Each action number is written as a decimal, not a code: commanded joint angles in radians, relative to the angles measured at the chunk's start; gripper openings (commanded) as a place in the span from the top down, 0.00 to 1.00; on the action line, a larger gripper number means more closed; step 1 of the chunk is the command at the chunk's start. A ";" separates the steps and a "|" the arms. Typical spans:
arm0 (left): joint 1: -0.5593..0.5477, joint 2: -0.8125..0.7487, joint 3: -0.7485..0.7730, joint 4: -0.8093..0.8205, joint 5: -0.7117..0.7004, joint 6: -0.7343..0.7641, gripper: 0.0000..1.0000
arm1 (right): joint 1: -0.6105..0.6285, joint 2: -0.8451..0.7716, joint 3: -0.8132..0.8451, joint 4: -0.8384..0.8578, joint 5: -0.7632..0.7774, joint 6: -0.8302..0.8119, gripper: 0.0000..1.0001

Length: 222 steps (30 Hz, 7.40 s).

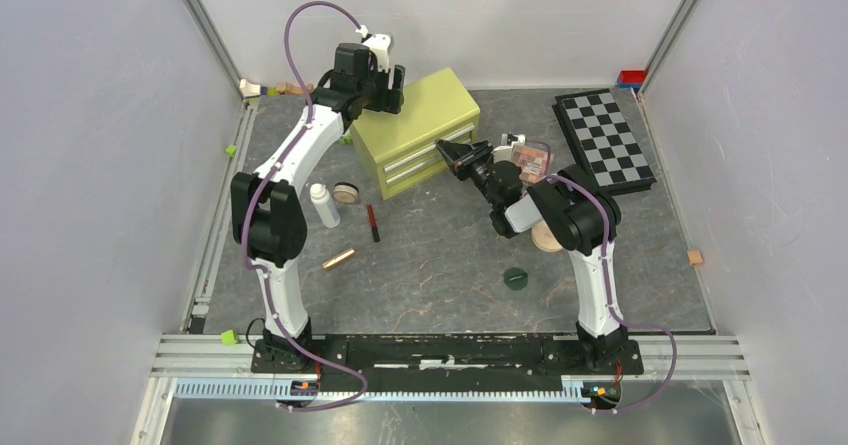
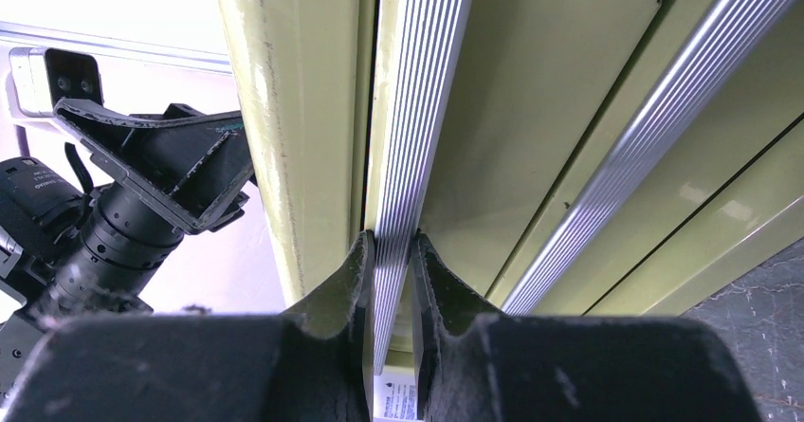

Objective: Organize the makeup
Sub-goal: Open the drawer in the storage box.

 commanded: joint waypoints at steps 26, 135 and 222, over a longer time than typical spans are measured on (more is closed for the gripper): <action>-0.142 -0.108 -0.130 -0.018 -0.135 0.244 0.08 | -0.009 -0.041 0.047 -0.077 -0.024 -0.104 0.92; -0.203 -0.003 -0.141 -0.025 -0.496 0.373 0.23 | -0.007 -0.131 -0.063 -0.097 0.012 -0.150 0.94; -0.316 -0.283 -0.308 -0.103 -0.096 0.006 0.16 | -0.067 -0.187 0.787 -1.501 -0.055 -1.085 0.81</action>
